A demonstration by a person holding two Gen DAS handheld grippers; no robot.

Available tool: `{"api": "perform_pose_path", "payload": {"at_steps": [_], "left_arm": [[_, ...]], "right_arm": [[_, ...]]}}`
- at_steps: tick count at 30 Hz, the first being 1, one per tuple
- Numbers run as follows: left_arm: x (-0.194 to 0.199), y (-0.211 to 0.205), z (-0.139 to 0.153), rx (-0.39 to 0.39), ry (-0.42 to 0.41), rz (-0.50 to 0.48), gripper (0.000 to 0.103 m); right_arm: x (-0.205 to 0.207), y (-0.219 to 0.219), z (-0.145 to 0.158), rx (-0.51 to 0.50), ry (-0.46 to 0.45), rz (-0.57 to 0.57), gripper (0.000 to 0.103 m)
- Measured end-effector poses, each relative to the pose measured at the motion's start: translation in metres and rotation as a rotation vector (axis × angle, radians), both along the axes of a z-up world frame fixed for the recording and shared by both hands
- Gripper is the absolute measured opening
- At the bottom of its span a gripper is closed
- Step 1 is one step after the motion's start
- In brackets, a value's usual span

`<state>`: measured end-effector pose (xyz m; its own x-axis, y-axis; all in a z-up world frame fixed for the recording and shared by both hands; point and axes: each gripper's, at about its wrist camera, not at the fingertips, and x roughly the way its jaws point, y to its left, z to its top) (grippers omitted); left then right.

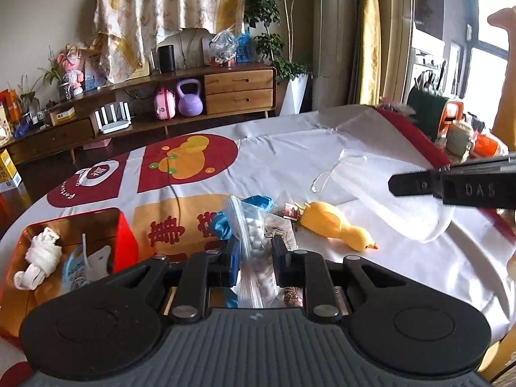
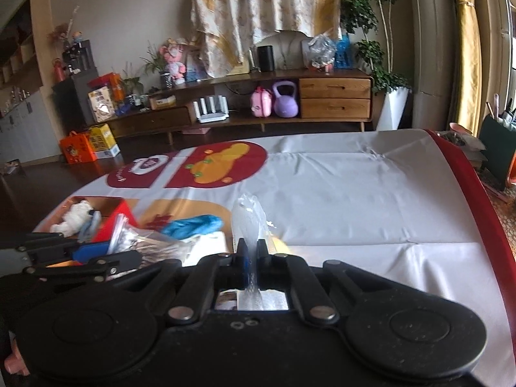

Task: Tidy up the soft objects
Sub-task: 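Carry the swab bag and plastic bag over the tin box with both tools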

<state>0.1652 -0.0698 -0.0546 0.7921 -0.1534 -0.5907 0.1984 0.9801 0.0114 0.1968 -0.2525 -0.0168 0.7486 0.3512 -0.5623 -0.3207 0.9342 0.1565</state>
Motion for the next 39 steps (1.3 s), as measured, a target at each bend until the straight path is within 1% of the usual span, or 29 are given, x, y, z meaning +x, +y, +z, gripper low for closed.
{"api": "perform_pose_path", "payload": {"at_steps": [4,9,18,23,33,39], "left_arm": [[-0.014,0.01,0.014,-0.002,-0.01,0.008,0.02],[-0.029,0.026,0.028,-0.026,-0.006,0.038,0.02],[-0.055,0.063,0.043,-0.05,-0.019,0.081,0.02],[-0.065,0.086,0.047,-0.052,-0.023,0.113,0.02],[-0.074,0.136,0.052,-0.054,-0.016,0.196,0.02],[-0.074,0.166,0.048,-0.044,-0.007,0.242,0.02]], "right_arm": [[-0.017,0.012,0.013,0.012,-0.012,0.032,0.004],[-0.033,0.029,0.026,0.015,-0.018,0.08,0.004],[-0.056,0.068,0.042,0.014,-0.037,0.164,0.004],[-0.057,0.091,0.047,0.031,-0.025,0.208,0.004],[-0.058,0.141,0.046,0.024,-0.024,0.278,0.004],[-0.053,0.171,0.044,0.016,-0.019,0.316,0.004]]}}
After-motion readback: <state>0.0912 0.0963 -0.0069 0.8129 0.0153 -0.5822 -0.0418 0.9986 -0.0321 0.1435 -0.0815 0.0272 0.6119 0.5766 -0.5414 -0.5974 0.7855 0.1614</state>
